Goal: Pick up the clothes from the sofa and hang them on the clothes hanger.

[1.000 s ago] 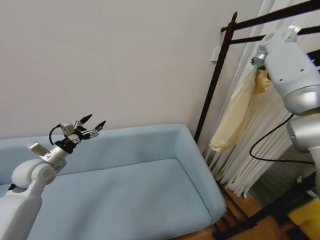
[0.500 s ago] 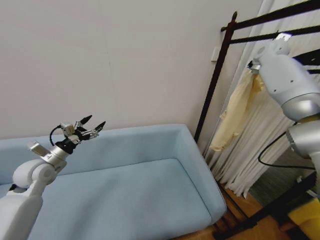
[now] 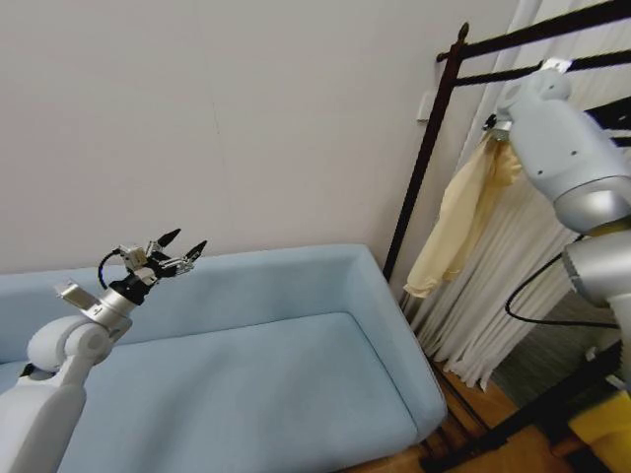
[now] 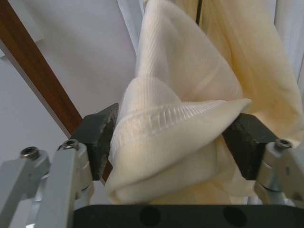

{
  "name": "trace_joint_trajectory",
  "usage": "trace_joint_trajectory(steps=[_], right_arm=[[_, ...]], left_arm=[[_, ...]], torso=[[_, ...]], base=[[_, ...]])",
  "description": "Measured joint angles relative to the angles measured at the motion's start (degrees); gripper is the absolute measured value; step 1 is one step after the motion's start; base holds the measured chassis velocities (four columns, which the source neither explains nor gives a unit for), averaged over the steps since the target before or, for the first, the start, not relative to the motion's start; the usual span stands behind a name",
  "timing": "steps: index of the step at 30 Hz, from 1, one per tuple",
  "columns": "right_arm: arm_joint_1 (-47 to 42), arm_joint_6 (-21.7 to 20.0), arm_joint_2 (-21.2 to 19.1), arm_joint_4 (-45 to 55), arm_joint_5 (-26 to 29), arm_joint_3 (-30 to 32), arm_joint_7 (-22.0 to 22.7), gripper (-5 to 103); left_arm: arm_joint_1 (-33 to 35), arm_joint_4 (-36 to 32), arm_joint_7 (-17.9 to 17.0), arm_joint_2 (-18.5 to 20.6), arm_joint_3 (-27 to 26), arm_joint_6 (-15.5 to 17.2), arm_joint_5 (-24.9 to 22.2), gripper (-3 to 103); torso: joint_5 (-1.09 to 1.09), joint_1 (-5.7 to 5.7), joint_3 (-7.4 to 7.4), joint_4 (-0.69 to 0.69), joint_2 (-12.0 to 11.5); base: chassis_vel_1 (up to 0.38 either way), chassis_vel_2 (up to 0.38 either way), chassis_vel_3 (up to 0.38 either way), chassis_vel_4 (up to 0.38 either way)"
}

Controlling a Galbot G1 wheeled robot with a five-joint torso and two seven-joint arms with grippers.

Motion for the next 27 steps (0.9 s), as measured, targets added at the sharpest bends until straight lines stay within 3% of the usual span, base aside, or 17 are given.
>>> trace_joint_trajectory(steps=[7, 27], right_arm=[[3.11, 0.00, 1.01, 0.17, 0.76, -3.39, 0.94, 97], [3.96, -0.64, 0.64, 7.47, -1.00, -9.02, 8.24, 100]], left_arm=[[-0.01, 0.07, 0.89, -0.72, 0.28, -0.10, 0.30, 100], [0.33, -0.41, 0.38, -0.57, -0.76, -0.29, -0.06, 100]], torso=[[-0.03, -0.01, -0.01, 0.00, 0.00], [-0.02, -0.01, -0.01, 0.00, 0.01]], base=[[0.000, 0.000, 0.000, 0.000], [0.000, 0.000, 0.000, 0.000]])
